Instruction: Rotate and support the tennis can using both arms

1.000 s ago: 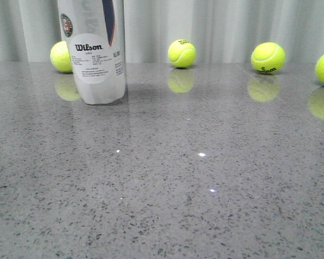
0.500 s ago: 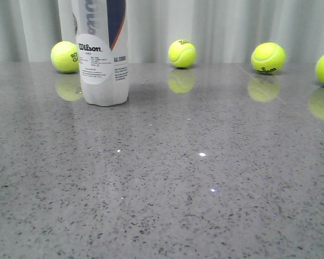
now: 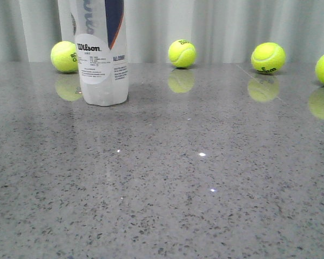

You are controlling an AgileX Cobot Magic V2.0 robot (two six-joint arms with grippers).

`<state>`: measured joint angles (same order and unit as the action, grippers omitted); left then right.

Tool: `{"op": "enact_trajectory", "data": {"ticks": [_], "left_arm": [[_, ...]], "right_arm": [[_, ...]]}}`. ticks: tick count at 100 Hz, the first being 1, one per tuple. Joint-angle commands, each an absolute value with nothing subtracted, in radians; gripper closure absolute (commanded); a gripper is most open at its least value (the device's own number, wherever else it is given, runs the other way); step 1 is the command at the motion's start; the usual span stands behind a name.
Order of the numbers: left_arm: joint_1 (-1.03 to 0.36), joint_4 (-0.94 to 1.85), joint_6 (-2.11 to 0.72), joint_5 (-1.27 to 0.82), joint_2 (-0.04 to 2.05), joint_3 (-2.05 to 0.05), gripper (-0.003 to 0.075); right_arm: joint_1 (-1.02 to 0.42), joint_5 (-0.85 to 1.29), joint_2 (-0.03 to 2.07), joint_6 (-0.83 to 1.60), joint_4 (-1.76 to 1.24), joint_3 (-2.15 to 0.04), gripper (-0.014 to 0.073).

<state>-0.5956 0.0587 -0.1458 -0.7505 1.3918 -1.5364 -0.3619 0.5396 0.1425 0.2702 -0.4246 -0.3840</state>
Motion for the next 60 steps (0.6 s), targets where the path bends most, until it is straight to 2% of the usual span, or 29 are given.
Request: {"op": "enact_trajectory", "data": {"ticks": [1,32,51,60], "left_arm": [[-0.594,0.074,-0.134,-0.606,1.291,-1.467,0.0739],[-0.594,0.067,-0.134,-0.409,1.013,-1.096,0.0738],[-0.592,0.033,-0.134,-0.405,0.872,-0.938,0.0739],[-0.545,-0.022,-0.129,-0.413,0.817,-0.887,0.0739]], "right_arm": [[-0.359,0.471,0.151,0.273,-0.435,-0.407,0.0654],[-0.359,0.471,0.151,0.273,-0.435,-0.407,0.0654],[-0.359,0.471,0.151,0.273,-0.435,-0.407,0.0654],[-0.359,0.471,0.151,0.273,-0.435,-0.407,0.0654]]}}
